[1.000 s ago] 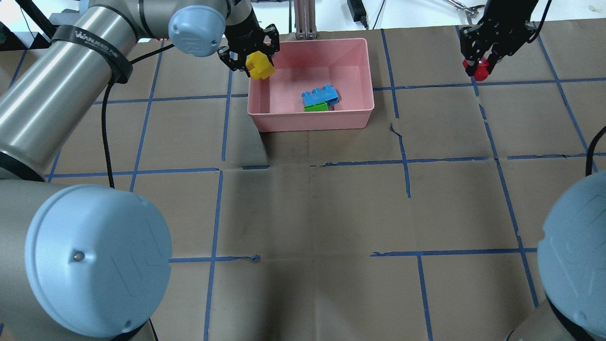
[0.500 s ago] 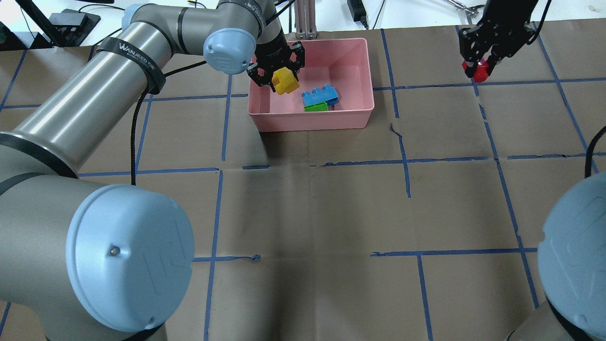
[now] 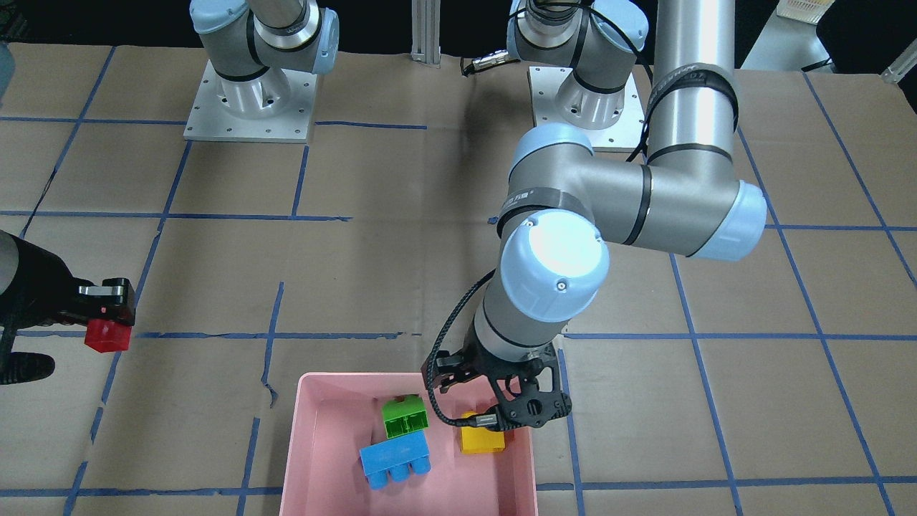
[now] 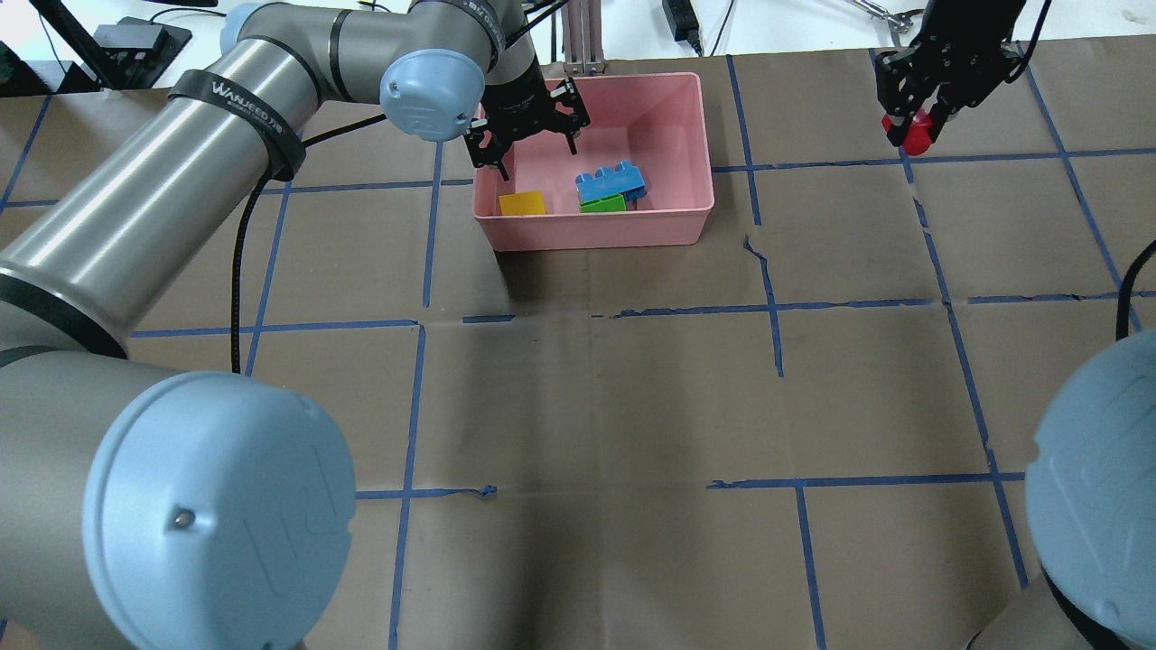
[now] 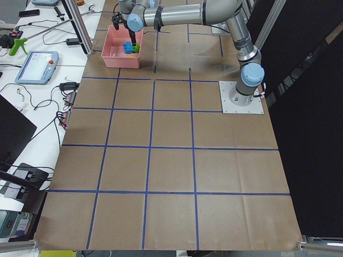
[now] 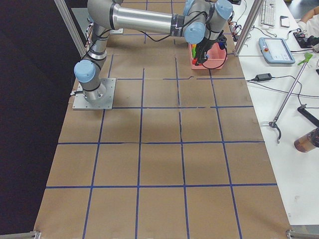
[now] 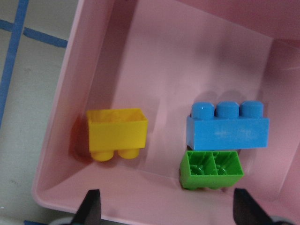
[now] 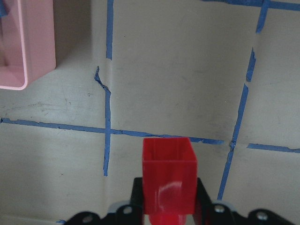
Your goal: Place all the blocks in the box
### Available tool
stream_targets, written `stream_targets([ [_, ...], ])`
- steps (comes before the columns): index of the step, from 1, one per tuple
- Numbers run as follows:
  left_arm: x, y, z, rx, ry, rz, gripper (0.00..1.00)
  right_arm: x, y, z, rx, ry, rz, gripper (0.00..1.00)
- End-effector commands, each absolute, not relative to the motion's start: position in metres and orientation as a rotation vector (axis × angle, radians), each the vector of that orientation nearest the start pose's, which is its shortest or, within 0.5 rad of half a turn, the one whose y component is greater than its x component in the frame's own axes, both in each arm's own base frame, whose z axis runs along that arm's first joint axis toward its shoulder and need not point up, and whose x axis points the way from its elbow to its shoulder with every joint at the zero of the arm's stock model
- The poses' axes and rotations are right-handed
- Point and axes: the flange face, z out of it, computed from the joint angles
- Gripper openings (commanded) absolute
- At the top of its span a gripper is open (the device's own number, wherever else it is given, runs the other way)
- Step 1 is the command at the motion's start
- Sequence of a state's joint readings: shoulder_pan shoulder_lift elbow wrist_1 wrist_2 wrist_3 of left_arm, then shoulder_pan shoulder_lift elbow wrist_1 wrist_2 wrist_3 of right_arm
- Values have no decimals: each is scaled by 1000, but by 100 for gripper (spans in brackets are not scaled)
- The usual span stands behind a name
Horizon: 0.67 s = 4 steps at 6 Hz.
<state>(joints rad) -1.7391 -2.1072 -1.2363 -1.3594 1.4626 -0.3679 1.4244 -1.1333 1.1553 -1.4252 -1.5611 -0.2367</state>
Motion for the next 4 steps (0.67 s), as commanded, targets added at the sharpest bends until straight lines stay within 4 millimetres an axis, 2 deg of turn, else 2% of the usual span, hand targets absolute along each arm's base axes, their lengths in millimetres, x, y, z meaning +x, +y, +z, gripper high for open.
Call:
stream_targets([
  [1,-187,-611,399,-228,3238,54,100,130,-683,417,-63,3105,171,20],
  [2,-178,-575,421,-244,3240,24,100,187,-696,409,-1,3117,137,20],
  [3,-176,-552,449,-248,3235,58,100,246,-703,390,63,3124,121,20],
  [4,-176,-538,483,-241,3241,4,100,284,-710,360,80,3123,83,20],
])
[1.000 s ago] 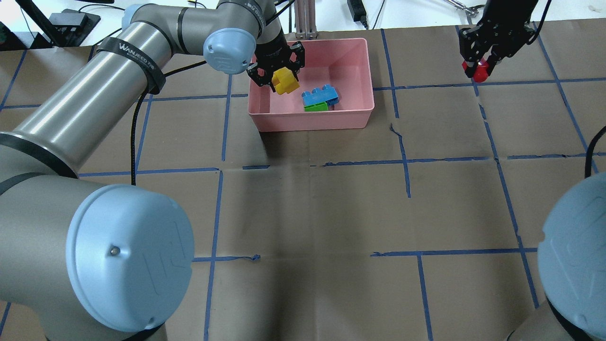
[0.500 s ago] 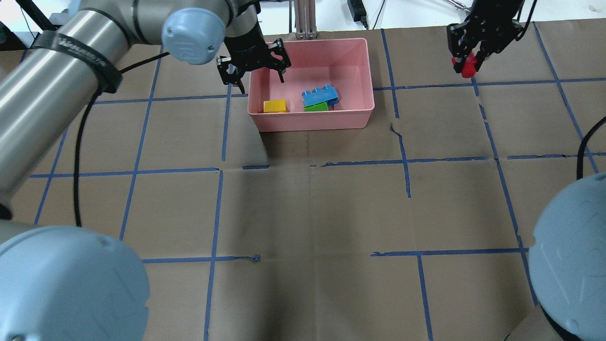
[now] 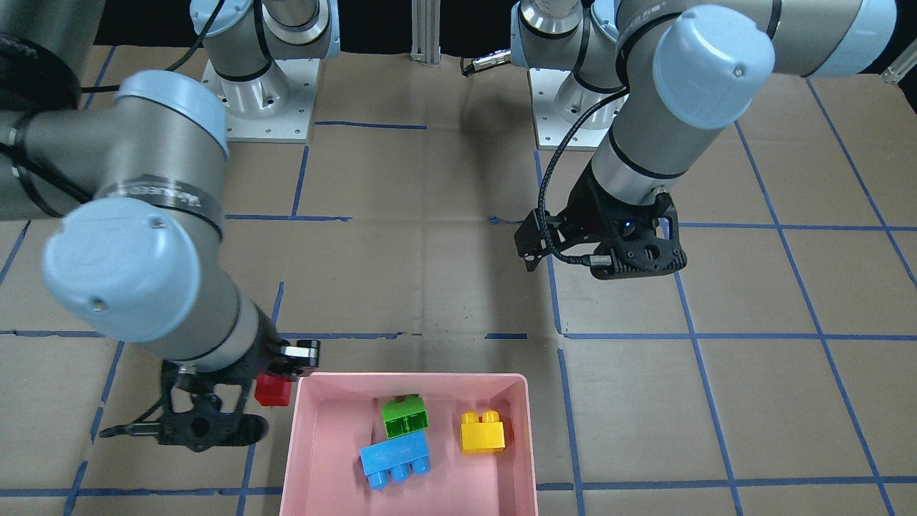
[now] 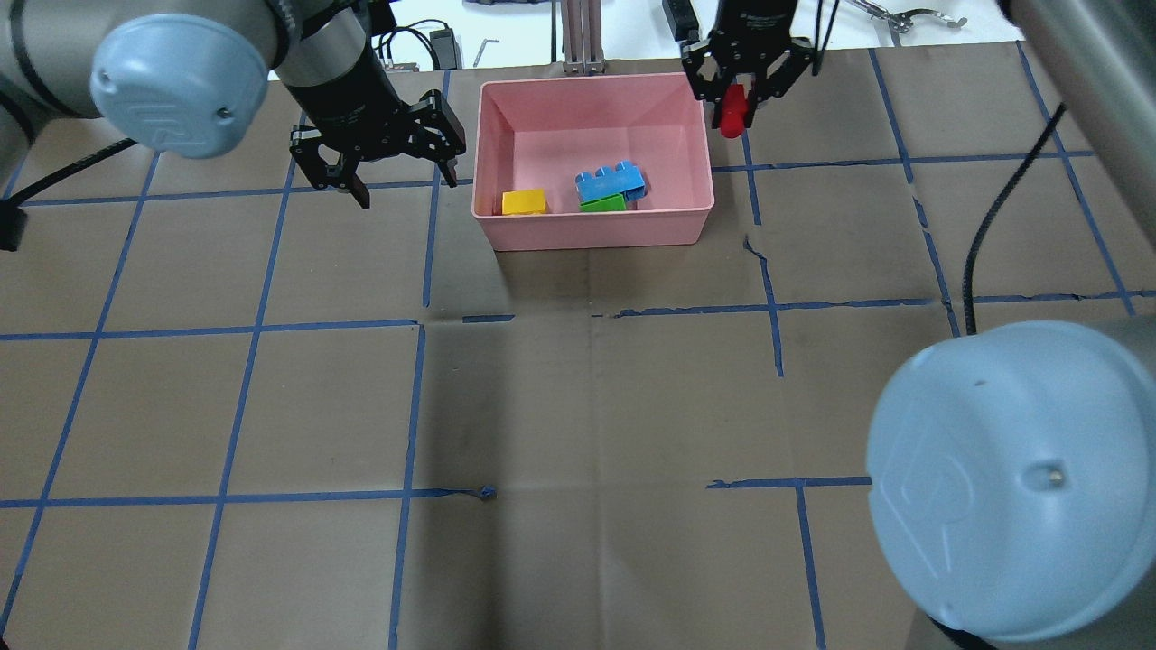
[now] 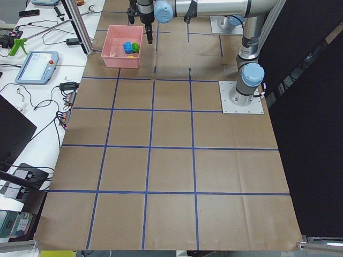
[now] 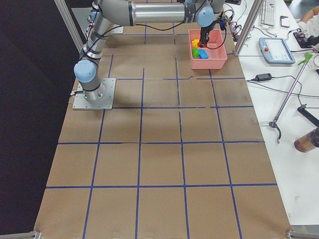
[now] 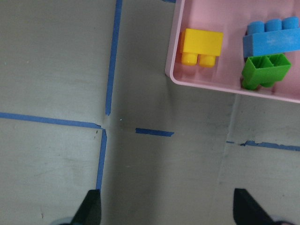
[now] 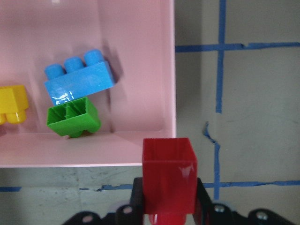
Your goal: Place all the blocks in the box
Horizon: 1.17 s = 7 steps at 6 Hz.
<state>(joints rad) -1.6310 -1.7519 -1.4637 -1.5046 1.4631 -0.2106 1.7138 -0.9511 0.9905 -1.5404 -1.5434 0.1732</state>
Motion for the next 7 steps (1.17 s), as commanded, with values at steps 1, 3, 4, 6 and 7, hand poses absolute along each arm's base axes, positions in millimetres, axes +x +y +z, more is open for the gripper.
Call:
stream_targets([
  [1,-178,-533,518,-193,3250,-69,100,307,-719,332,129,3114,31,20],
  [3,-186,-517,536,-160,3249,-21,99,326,-728,285,122,3118,30,89],
  [4,-177,-506,539,-176,3227,-22,99,325,-727,292,124,3114,27,100],
  [6,-169,-477,564,-156,3110,-70,99,313,-725,318,119,3110,-4,100],
  [7,-163,-475,568,-172,3108,-44,99,297,-717,344,84,3118,16,100],
])
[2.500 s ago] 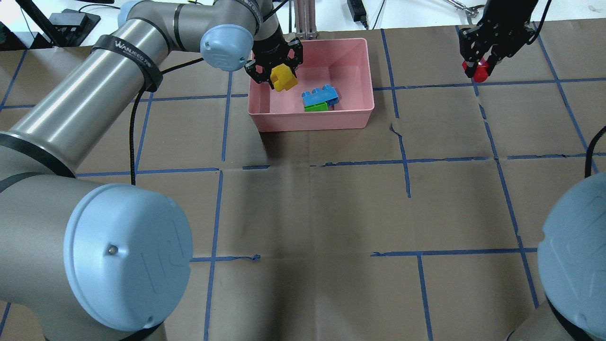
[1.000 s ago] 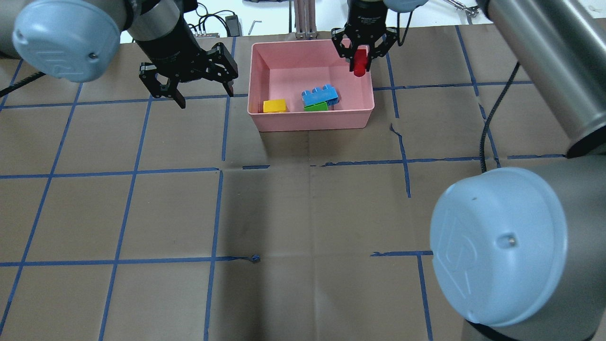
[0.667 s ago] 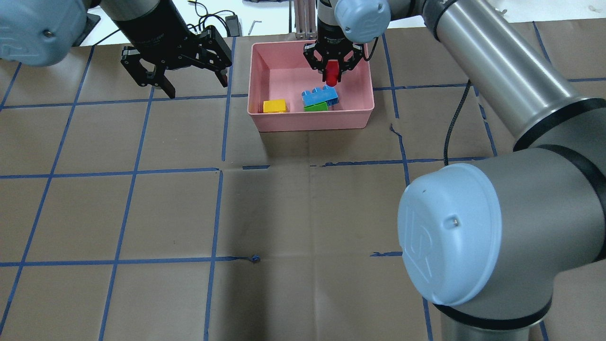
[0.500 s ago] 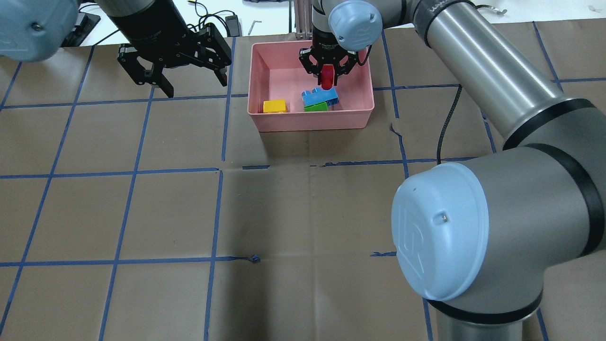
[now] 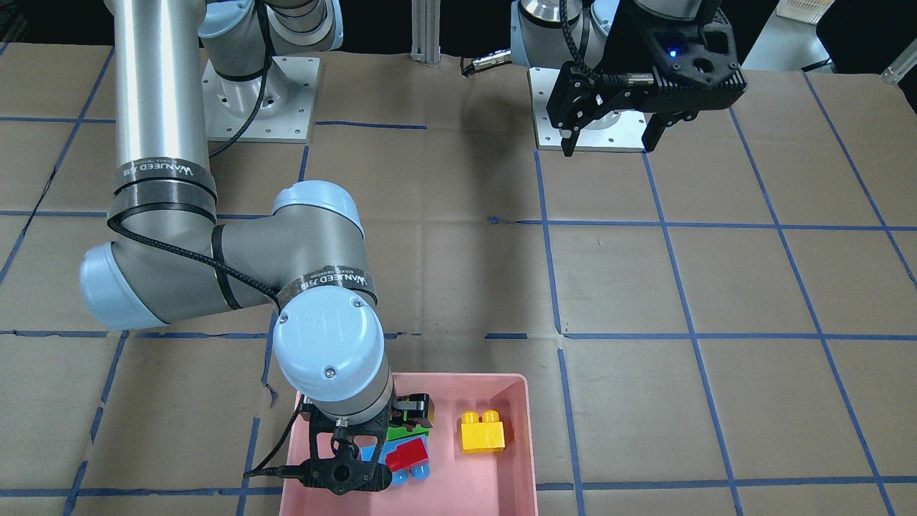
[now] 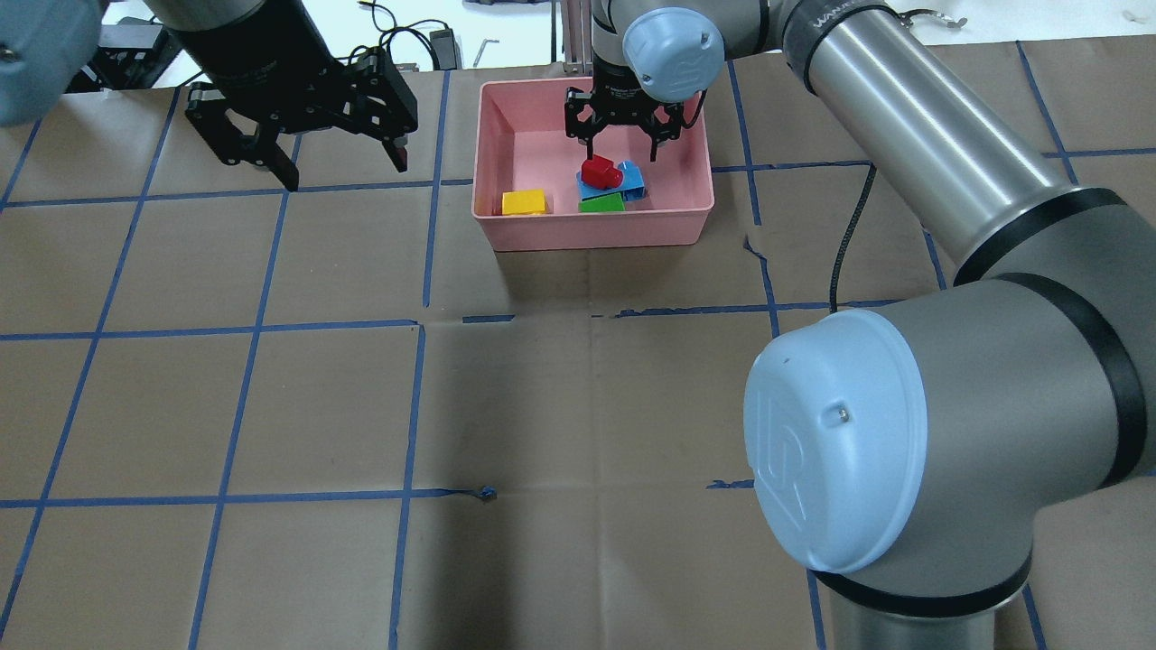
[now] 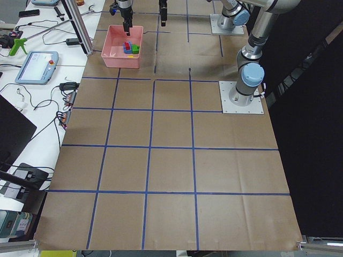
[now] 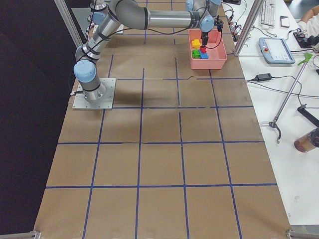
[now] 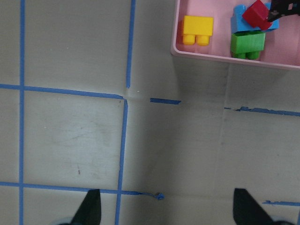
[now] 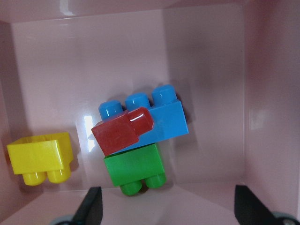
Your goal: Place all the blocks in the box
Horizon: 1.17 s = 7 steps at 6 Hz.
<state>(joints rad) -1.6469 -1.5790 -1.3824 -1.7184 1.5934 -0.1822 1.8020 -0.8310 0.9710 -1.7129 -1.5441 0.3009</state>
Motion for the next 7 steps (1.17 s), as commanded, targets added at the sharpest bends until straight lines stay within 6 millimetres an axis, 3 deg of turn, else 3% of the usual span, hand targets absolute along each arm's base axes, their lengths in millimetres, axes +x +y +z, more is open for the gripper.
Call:
stream_targets([
  [1,-161,-481,569,-175,3108,-49,99,255,-705,383,68,3125,84,100],
  [2,-162,-484,567,-99,3112,-43,99,207,-689,408,-4,3125,179,100],
  [3,-160,-487,567,1,3120,-50,99,165,-670,432,-34,3124,169,100],
  [4,-161,-486,567,47,3121,-52,100,140,-638,439,-49,3123,199,100],
  [5,-161,-487,566,45,3121,-52,100,139,-591,450,-38,3125,209,100],
  [7,-161,-483,570,42,3121,-66,100,138,-534,461,84,3128,190,100],
])
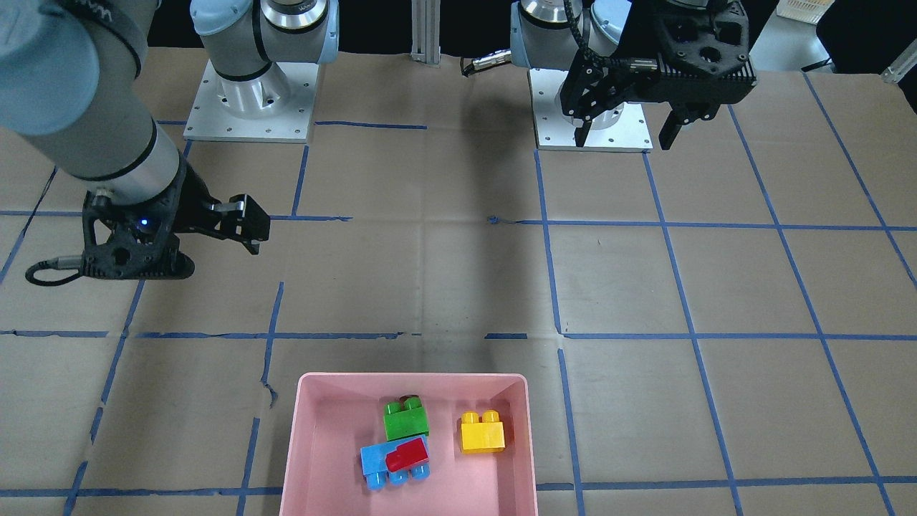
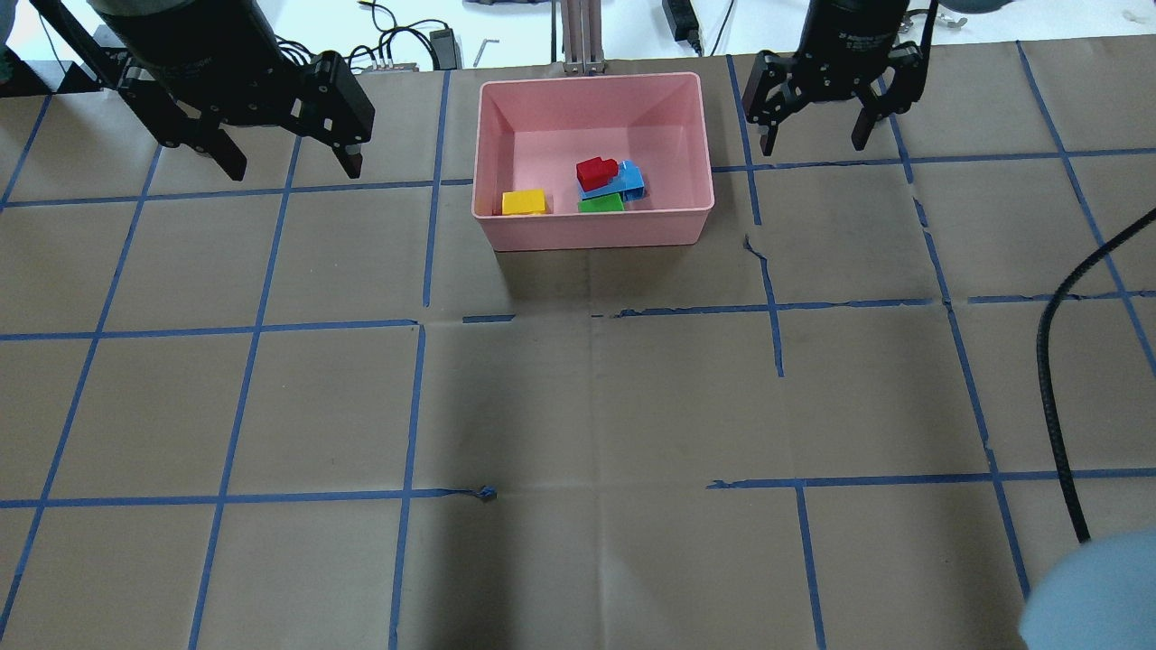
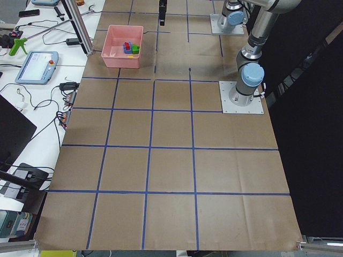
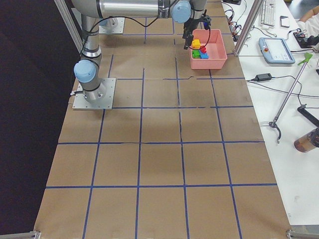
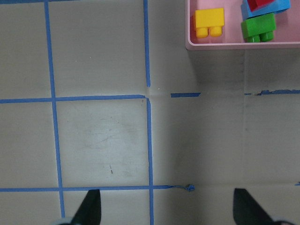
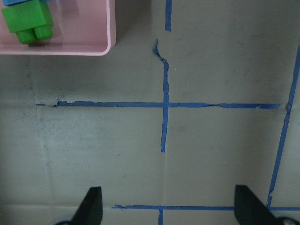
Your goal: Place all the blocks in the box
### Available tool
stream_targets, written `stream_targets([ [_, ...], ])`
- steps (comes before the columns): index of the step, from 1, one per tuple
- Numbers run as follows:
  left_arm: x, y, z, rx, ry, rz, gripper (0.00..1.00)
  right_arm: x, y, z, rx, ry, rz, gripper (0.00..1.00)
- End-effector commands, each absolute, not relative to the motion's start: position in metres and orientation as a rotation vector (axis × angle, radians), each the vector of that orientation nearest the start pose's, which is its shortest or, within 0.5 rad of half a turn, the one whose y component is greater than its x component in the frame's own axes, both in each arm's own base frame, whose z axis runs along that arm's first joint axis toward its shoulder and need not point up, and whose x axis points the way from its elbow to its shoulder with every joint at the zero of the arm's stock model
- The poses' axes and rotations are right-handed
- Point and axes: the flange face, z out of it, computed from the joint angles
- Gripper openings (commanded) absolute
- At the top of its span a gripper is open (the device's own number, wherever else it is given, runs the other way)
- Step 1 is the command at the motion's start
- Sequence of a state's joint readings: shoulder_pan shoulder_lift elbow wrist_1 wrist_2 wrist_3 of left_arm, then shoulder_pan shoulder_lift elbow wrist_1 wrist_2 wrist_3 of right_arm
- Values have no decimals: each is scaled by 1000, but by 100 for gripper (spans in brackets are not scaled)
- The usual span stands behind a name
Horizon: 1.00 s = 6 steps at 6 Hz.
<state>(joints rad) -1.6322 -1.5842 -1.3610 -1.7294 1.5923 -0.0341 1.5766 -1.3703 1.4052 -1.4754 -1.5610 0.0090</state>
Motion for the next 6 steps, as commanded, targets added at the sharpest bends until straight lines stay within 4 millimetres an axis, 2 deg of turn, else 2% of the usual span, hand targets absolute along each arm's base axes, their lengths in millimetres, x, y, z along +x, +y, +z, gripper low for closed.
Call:
stream_targets([
  [1,-161,-483,570,42,3121,-66,100,139,-532,467,87,3129,174,100],
  [2,-160,-488,567,51,3113,-92,100,140,-532,470,85,3129,164,100],
  [6,-160,-486,569,53,3112,-100,100,140,-531,469,85,3128,166,100],
])
